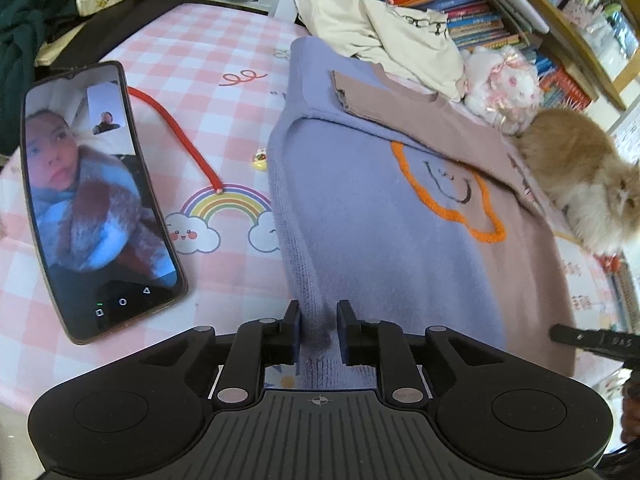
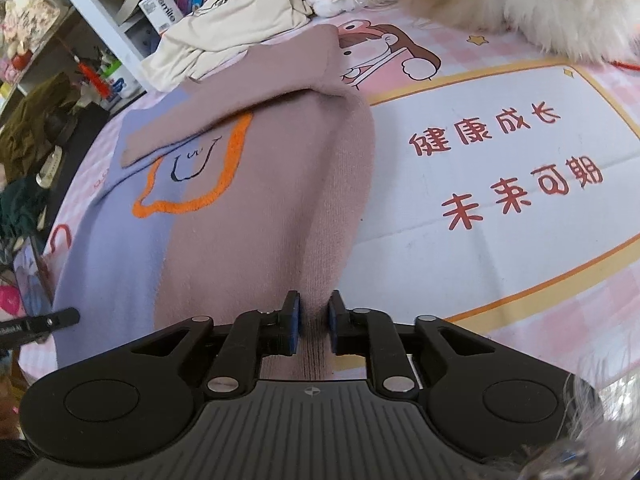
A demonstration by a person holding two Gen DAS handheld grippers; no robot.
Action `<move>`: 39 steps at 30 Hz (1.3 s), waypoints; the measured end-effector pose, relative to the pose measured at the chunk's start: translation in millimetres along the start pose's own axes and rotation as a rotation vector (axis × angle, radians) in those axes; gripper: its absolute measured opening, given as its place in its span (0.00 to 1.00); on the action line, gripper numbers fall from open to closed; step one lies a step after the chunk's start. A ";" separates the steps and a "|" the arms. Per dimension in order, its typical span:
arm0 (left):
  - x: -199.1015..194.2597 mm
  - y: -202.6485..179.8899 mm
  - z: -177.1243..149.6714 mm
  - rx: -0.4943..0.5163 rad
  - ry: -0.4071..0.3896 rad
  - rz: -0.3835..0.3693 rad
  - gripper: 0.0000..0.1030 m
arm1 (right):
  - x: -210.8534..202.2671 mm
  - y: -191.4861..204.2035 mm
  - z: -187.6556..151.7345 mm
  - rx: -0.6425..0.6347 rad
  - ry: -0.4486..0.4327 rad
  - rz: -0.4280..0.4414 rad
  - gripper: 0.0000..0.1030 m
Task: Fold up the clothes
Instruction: 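Lift the hem with both grippers and fold it toward the collar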
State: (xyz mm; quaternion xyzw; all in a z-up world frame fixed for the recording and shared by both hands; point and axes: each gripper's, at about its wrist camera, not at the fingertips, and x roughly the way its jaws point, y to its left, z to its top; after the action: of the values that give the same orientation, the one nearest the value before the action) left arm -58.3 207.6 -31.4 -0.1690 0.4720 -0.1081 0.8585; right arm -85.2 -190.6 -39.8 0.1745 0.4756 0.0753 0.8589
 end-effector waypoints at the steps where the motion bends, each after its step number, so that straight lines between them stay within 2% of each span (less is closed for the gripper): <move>1: -0.4 2.6 -0.3 -0.016 -0.001 -0.010 0.09 | -0.3 -0.4 -0.1 0.000 0.001 0.001 0.11; 6: -5.4 11.2 -5.3 -0.073 0.022 -0.073 0.05 | -13.8 -11.8 -2.9 0.073 -0.021 0.023 0.10; 10: -13.3 12.4 -9.3 -0.077 0.053 -0.128 0.05 | -24.9 -17.6 -9.5 0.104 0.007 0.034 0.10; 14: -26.2 17.5 -9.8 -0.137 0.058 -0.204 0.05 | -37.7 -24.4 -16.1 0.178 0.026 0.095 0.10; 20: -43.8 12.9 16.4 -0.232 -0.064 -0.353 0.05 | -62.0 -30.1 4.0 0.313 -0.072 0.288 0.10; 23: -44.4 10.3 37.6 -0.283 -0.154 -0.415 0.05 | -65.0 -29.3 26.3 0.357 -0.149 0.375 0.10; 26: -40.4 12.4 59.9 -0.376 -0.244 -0.461 0.05 | -59.7 -35.2 51.1 0.459 -0.237 0.457 0.10; 30: -28.4 9.0 91.8 -0.411 -0.318 -0.434 0.05 | -43.4 -44.4 85.6 0.589 -0.330 0.520 0.10; 33: -14.2 8.4 114.6 -0.433 -0.323 -0.407 0.05 | -26.4 -42.5 109.5 0.603 -0.347 0.500 0.10; 39: 20.1 0.1 152.2 -0.402 -0.294 -0.313 0.05 | 12.2 -43.6 139.9 0.633 -0.323 0.433 0.10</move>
State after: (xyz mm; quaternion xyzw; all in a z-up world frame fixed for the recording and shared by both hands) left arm 81.3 229.4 28.7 -0.4202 0.3226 -0.1180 0.8399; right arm 37.7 -259.4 2.5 0.5354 0.2867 0.0760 0.7908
